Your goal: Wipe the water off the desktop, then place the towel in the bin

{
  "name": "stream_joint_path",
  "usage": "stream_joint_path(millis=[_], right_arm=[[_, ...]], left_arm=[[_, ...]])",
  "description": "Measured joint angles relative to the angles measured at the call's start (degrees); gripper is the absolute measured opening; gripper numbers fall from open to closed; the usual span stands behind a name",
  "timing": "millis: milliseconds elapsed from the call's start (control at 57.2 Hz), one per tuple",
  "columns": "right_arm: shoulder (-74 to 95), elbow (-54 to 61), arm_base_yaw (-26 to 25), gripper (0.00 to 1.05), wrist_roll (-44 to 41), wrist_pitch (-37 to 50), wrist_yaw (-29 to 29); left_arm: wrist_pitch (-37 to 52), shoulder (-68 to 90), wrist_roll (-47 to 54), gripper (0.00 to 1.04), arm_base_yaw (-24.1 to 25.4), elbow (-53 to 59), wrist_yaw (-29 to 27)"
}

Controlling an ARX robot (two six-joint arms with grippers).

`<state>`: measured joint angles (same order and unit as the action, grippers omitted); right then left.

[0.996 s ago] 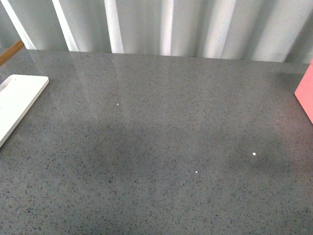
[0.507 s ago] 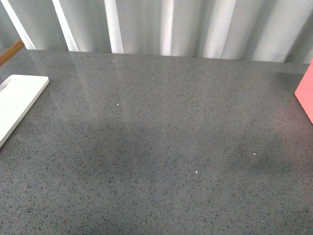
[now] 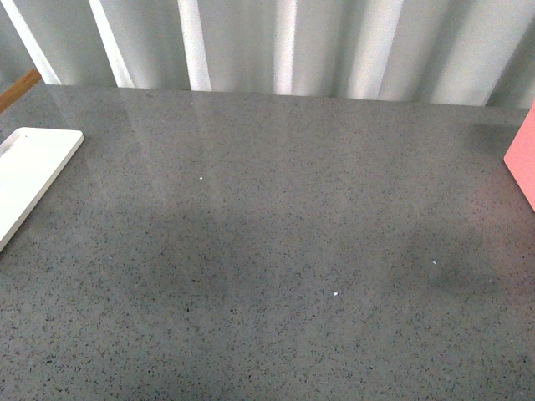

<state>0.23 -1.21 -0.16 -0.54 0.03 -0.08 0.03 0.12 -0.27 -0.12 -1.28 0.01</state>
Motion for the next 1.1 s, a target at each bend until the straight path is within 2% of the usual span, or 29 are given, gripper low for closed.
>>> stream_joint_path(millis=[1101], right_arm=[[0.0, 0.0, 0.0, 0.98, 0.0, 0.0, -0.02]], left_arm=[[0.0, 0.0, 0.02, 0.98, 0.0, 0.0, 0.0]])
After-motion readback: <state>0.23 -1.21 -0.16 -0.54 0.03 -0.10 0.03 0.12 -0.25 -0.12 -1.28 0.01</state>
